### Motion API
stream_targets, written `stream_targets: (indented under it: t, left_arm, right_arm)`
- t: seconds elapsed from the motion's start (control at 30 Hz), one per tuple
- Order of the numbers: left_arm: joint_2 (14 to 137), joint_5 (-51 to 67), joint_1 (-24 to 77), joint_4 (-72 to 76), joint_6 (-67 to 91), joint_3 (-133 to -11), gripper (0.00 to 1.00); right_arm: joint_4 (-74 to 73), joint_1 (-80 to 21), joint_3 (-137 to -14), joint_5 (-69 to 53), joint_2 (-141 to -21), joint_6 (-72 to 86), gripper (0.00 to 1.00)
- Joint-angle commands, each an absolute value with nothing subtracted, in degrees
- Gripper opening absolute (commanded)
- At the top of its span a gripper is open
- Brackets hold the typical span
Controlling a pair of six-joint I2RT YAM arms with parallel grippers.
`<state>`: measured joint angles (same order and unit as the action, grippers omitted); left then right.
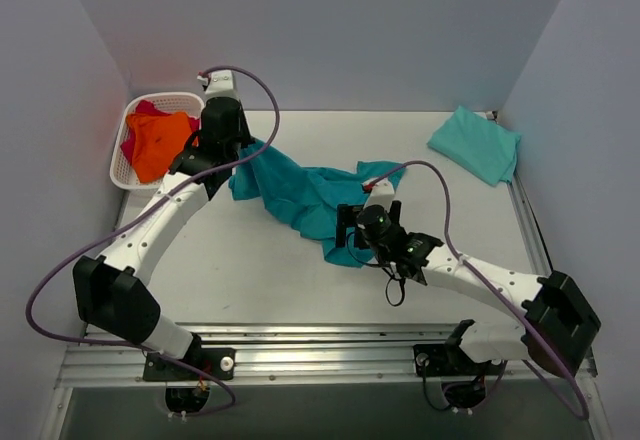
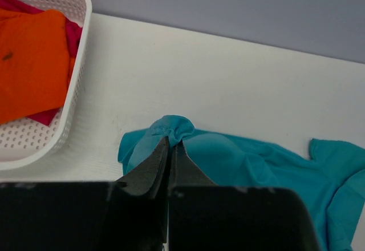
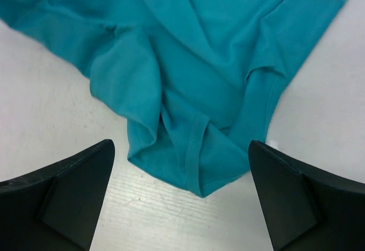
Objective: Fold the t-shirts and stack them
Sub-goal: Flatten out the tshirt
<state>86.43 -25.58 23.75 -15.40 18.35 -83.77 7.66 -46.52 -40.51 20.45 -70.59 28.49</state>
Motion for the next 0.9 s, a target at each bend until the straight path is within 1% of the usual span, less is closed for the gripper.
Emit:
stream_targets:
  t: [0.0,0.23,0.53,0.63,0.87]
  left_arm:
    - [88.5,-25.1,22.8,-14.8,18.3,-81.5,0.02]
    - [90.1,-22.9,22.3,-14.4,19.0,-81.0,0.02]
    - [91.5,-21.1,22.4,-14.2,19.2,-80.3,0.02]
    - [91.6,-20.4,22.4,-13.7,19.4,-79.9,0.02]
    - [91.4,-19.7,22.2,-12.2,19.2,-78.4,0.02]
  right_arm:
    - [9.1,-48.7,-42.3,19.4,-73.6,31.1,1.00]
    - [9.7,-52.7,-45.0,20.3,-78.6,31.6,1.00]
    - [10.8,-53.7,-50.9,20.7,-84.5,29.4,1.00]
    - [11.6,-54.0,-53.6,19.5,-90.1,29.3,1.00]
    - [11.2,-56.6,-59.8,17.8,-98.9,30.6,1.00]
